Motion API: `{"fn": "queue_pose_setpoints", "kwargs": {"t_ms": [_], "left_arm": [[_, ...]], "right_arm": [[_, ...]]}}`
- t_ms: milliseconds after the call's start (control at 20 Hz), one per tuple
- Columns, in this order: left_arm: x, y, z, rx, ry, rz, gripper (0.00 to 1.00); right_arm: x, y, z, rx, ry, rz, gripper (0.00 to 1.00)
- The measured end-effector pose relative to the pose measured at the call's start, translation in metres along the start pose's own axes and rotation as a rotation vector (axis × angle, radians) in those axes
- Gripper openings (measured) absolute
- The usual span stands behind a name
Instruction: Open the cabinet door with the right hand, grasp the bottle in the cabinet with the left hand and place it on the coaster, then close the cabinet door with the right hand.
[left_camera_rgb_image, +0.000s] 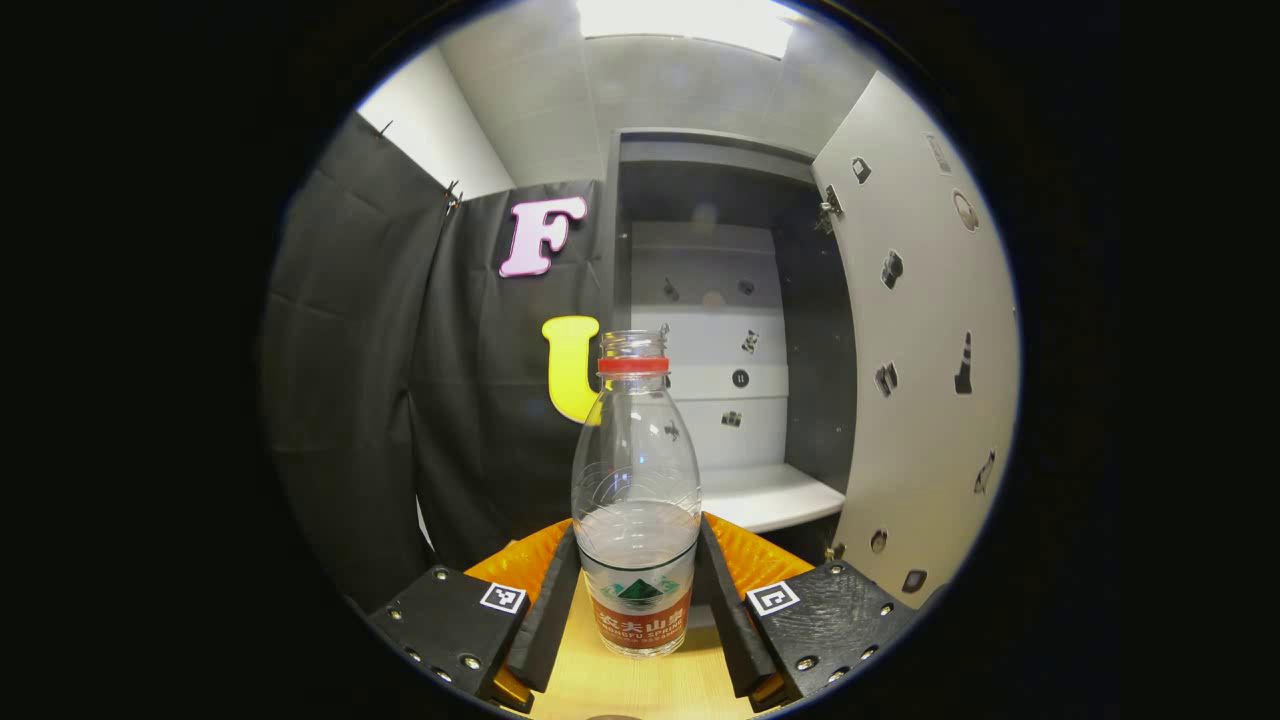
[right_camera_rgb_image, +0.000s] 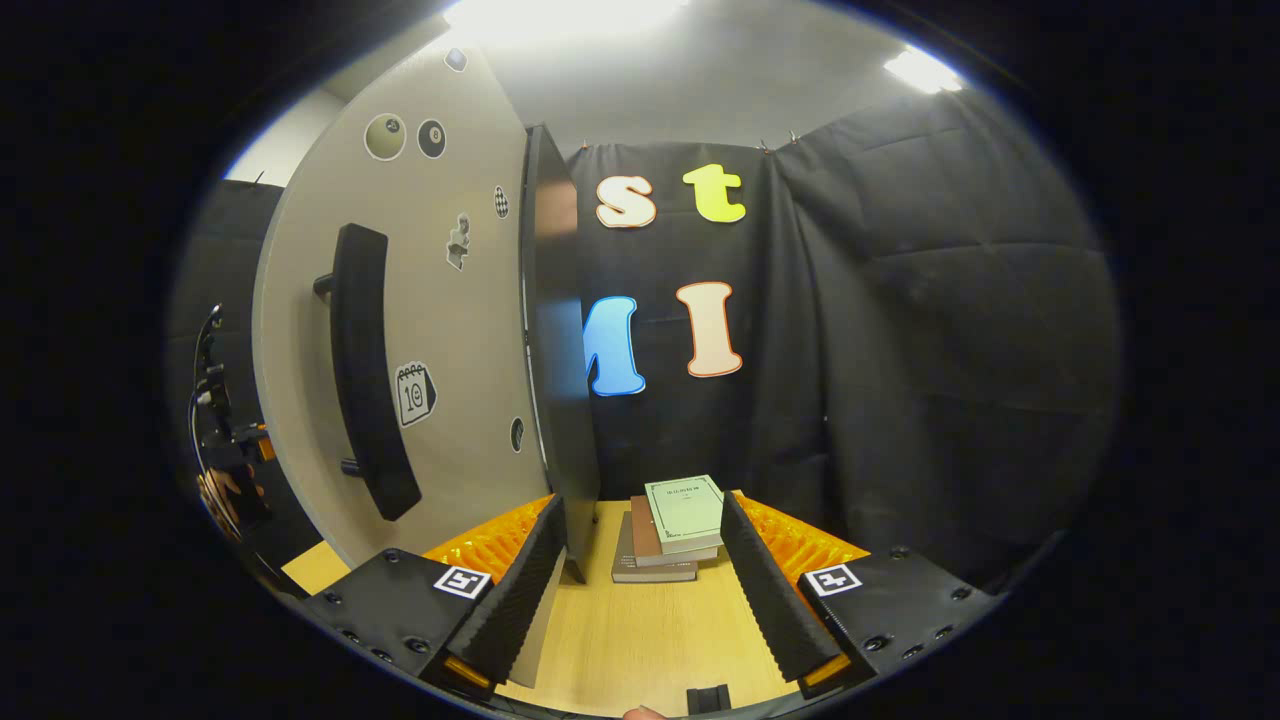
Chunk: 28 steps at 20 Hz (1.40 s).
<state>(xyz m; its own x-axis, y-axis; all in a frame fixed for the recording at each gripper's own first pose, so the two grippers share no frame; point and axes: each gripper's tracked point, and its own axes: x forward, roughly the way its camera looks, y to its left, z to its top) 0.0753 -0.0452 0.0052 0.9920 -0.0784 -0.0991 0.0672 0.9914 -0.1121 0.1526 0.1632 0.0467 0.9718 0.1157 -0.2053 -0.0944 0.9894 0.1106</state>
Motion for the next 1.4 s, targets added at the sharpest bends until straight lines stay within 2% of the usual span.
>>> {"fn": "queue_pose_setpoints", "kwargs": {"t_ms": [50, 550, 700, 750, 1150, 1400], "left_arm": [[-0.007, 0.003, -0.009, 0.000, 0.009, -0.013, 0.63], [-0.045, 0.012, -0.105, 0.046, 0.033, -0.113, 0.60], [-0.051, 0.010, -0.135, 0.033, 0.039, -0.143, 0.63], [-0.051, 0.011, -0.149, 0.025, 0.052, -0.147, 0.60], [-0.047, 0.026, -0.242, -0.020, 0.153, -0.123, 0.63], [-0.045, 0.031, -0.275, -0.053, 0.158, -0.093, 0.63]], "right_arm": [[0.000, 0.000, 0.000, 0.010, 0.001, -0.016, 0.98], [-0.010, -0.005, -0.008, 0.017, 0.015, -0.106, 0.98], [-0.012, -0.011, -0.009, 0.013, 0.022, -0.142, 0.98], [-0.013, -0.011, -0.011, 0.017, 0.025, -0.152, 1.00], [-0.019, -0.014, -0.017, 0.046, 0.058, -0.216, 0.98], [-0.026, -0.021, -0.024, 0.021, 0.099, -0.243, 0.98]]}}
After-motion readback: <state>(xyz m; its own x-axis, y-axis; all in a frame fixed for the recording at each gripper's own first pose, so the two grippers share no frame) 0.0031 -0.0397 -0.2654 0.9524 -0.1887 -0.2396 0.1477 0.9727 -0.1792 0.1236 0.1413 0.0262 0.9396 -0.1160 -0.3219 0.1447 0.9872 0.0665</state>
